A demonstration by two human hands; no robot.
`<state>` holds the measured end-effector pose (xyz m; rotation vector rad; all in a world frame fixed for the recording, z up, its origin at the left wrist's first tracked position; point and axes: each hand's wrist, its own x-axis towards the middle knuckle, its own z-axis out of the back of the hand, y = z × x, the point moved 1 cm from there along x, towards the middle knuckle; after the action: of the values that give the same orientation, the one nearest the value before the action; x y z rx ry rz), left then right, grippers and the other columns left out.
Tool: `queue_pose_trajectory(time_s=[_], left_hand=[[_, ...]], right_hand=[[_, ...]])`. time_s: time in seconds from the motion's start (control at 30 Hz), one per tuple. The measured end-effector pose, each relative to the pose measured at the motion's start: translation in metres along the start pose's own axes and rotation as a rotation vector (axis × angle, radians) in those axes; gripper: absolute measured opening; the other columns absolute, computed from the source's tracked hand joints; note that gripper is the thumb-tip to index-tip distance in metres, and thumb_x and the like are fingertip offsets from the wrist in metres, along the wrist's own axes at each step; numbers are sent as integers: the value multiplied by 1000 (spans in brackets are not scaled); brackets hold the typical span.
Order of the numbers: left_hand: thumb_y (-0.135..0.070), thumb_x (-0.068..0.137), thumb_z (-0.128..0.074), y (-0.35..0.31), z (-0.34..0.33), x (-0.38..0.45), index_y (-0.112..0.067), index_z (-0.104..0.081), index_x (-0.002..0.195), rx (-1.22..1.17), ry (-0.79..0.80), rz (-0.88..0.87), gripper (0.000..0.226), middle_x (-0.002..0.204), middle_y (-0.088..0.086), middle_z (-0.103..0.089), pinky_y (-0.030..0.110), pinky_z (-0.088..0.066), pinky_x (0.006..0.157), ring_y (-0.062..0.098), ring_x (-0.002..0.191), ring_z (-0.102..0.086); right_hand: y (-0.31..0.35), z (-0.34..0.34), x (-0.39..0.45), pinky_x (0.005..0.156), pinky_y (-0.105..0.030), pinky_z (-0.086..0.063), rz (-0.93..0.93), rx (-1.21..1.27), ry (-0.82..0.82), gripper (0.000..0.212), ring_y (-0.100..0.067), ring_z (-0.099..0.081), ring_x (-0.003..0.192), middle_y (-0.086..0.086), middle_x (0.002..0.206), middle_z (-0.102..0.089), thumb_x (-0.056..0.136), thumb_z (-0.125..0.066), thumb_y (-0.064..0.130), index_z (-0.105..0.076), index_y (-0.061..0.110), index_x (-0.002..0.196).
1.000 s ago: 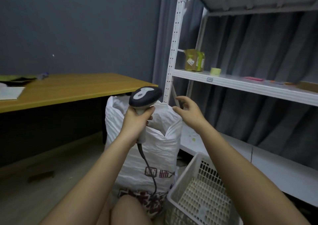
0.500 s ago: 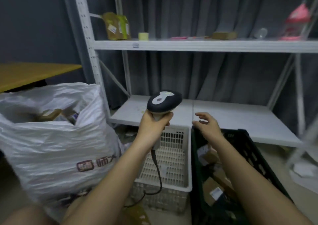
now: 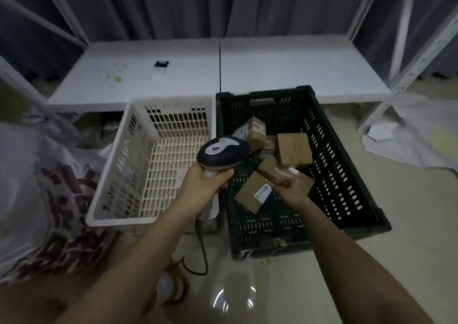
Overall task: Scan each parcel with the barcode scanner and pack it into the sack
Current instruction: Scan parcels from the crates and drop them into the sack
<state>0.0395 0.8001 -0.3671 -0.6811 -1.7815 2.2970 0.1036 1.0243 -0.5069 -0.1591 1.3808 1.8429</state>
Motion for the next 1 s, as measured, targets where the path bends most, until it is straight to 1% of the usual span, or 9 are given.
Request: queue_pose_trajectory(time_s=[0.1,0.3,0.43,0.53,0.67,0.8,0.87,0.93,1.0], left_hand=[[-9,87,-68,33,0,18,-14,-60,118,-12,-15,97,32,76,0,-67,23,-54,59,11,62,-62],[-12,85,-69,74,7,41,-24,-64,92,-83,-78,216,15,66,-1,-67,25,-54,59,5,57,-62],[-6,86,-67,91,11,49,-10,-66,91,-142,-67,272,7,59,2,-65,22,-50,51,8,51,-59],[-8,87,-66,98,15,60,-11,-66,81,-116,-52,261,7,55,-4,-64,20,-50,51,8,52,-60],[-7,88,-64,100,17,69,-7,-64,97,-211,-81,296,9,64,-3,-66,15,-49,53,2,55,-62],[-8,89,-63,100,18,74,-14,-65,89,-223,-76,300,6,56,-7,-64,19,-52,55,6,54,-60],[-8,89,-64,99,18,74,-14,-64,78,-208,-97,298,13,53,-5,-62,20,-51,55,7,52,-59],[-7,89,-64,98,17,75,-14,-63,72,-207,-107,292,19,52,-4,-61,20,-50,54,8,51,-58],[-6,89,-63,96,17,75,-15,-61,70,-209,-98,281,21,53,-3,-60,21,-50,54,9,51,-57]], right_hand=[[-19,-19,26,94,-32,-42,-98,-69,37,37,-36,-52,122,-20,128,-57,95,-58,8,-53,-4,129],[-37,-59,85,93,-32,-42,-259,-4,90,47,-35,-48,126,-17,138,-48,95,-58,7,-41,-3,138],[-62,-100,105,77,-37,-47,-363,49,43,17,-32,-54,109,-16,104,-56,91,-65,9,-54,3,103],[-83,-123,118,87,-44,-53,-461,156,-16,67,-36,-56,113,-18,124,-48,83,-74,19,-37,-7,134],[-139,-138,154,86,-53,-55,-488,240,-7,78,-39,-65,100,-26,119,-62,61,-78,35,-55,-4,124],[-123,-139,147,88,-56,-53,-462,312,-81,57,-38,-63,100,-24,116,-61,74,-79,22,-52,-4,117],[-93,-135,132,91,-51,-51,-438,341,-135,38,-34,-58,102,-18,111,-53,82,-75,13,-44,9,104],[-80,-136,128,90,-49,-49,-443,393,-135,40,-34,-56,106,-17,113,-48,84,-71,9,-33,22,89],[-75,-135,126,86,-43,-47,-414,447,-152,40,-33,-54,107,-19,119,-47,86,-66,1,-31,21,90]])
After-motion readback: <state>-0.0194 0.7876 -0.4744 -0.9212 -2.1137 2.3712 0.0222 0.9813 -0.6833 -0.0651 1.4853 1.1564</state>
